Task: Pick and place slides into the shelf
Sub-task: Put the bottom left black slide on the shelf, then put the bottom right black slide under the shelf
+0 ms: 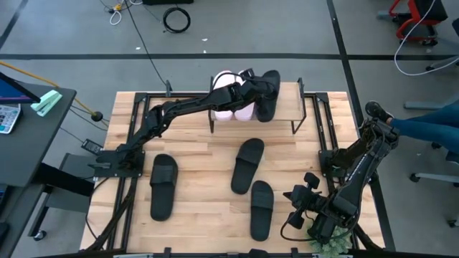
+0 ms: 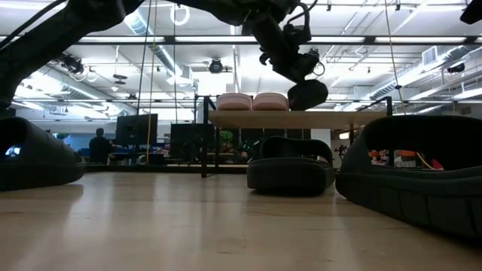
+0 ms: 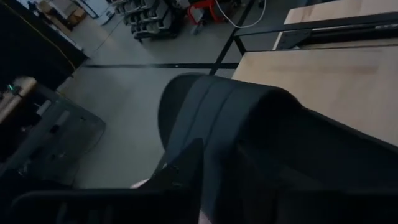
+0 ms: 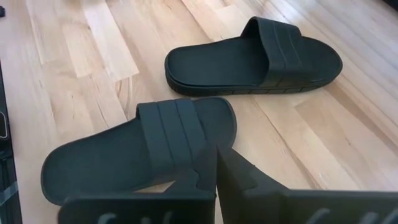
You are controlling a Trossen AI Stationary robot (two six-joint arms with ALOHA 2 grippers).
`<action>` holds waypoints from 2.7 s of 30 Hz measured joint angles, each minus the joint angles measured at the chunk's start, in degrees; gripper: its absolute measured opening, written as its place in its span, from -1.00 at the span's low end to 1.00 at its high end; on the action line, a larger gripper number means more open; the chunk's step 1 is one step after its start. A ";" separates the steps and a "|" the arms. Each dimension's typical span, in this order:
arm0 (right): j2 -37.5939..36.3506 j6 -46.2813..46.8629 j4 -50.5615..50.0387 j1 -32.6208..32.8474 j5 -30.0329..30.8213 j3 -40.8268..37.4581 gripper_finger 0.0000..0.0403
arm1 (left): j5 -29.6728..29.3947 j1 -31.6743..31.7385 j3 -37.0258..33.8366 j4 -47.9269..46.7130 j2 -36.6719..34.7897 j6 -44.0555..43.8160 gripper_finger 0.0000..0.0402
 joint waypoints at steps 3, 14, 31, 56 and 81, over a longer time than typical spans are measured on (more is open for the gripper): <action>0.00 0.00 0.00 -0.02 0.00 0.00 -0.98 | 1.68 -0.08 0.00 -0.81 0.00 -2.88 -0.36; 0.00 1.37 0.00 0.01 0.01 0.00 -0.98 | 8.35 -2.05 0.02 -3.30 -0.09 -7.49 -0.03; -1.63 29.40 -25.59 -0.19 8.31 0.00 -0.98 | 7.76 -19.04 0.20 -29.96 -9.99 -8.91 -0.54; 10.03 -47.78 47.98 -0.75 -7.78 0.00 -0.97 | -6.92 -43.82 0.02 -65.24 -11.34 -42.94 -0.97; 12.85 -35.98 24.54 -9.84 -12.13 -1.07 -0.32 | -1.70 -38.65 -0.52 -63.89 -11.50 -46.20 -0.95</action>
